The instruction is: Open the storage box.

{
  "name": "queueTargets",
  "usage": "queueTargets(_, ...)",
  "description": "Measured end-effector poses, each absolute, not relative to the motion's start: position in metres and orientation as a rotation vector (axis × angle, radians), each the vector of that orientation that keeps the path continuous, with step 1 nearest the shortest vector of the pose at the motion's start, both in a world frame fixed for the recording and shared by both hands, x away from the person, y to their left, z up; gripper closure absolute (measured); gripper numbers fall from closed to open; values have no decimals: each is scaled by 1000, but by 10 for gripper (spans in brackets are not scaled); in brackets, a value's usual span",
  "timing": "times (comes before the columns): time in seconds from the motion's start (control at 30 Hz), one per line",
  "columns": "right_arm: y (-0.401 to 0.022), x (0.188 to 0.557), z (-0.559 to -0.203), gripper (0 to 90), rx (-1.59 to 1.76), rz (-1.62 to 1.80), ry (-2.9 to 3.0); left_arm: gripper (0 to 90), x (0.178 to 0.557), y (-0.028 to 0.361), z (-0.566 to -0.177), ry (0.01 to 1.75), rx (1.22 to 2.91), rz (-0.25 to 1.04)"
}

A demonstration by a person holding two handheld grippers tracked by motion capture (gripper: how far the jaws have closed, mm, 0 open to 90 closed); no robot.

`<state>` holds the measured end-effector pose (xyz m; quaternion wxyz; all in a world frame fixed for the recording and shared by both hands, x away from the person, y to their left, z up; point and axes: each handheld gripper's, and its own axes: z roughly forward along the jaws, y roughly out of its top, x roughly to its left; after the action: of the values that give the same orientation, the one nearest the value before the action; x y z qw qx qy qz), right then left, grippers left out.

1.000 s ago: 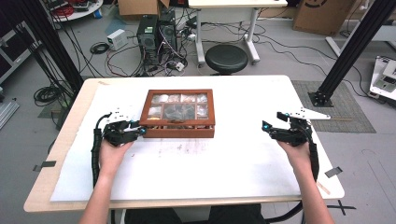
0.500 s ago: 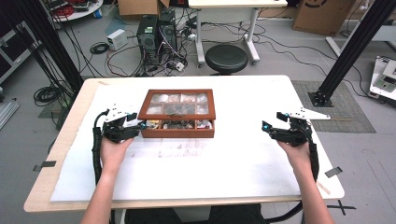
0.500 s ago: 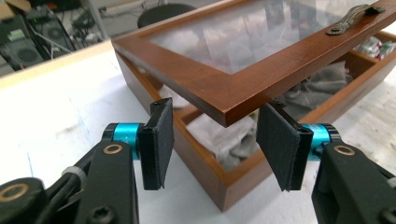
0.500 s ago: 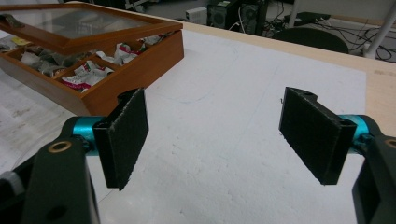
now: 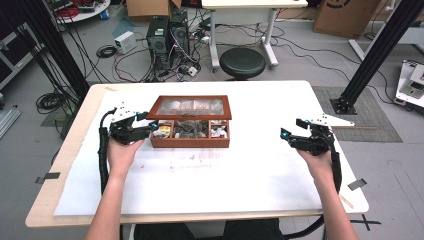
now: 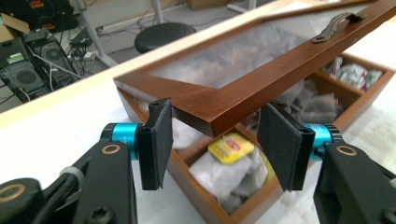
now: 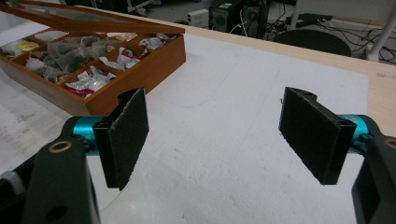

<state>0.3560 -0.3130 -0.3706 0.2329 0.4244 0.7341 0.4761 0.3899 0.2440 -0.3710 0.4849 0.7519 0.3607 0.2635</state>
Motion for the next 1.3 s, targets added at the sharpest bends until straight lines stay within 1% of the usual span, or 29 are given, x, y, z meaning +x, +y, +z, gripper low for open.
queueTargets(0.1, -312, 358, -365, 245, 1162, 1320, 2020, 454, 393, 244, -367, 873, 1818, 653)
queueTargets(0.23, -312, 361, -357, 246, 1146, 1337, 2007, 442, 402, 244, -358, 871, 1826, 638)
queueTargets(0.53, -309, 366, -347, 245, 1137, 1346, 2028, 440, 408, 246, -360, 863, 1749, 638)
queueTargets(0.8, -309, 370, -345, 245, 1151, 1373, 2036, 439, 411, 243, -354, 878, 1765, 651)
queueTargets(0.9, -310, 373, -344, 245, 1155, 1383, 2033, 436, 413, 245, -355, 875, 1757, 630)
queueTargets(1.3, -306, 392, -339, 243, 1120, 1386, 2061, 427, 419, 244, -351, 868, 1749, 647)
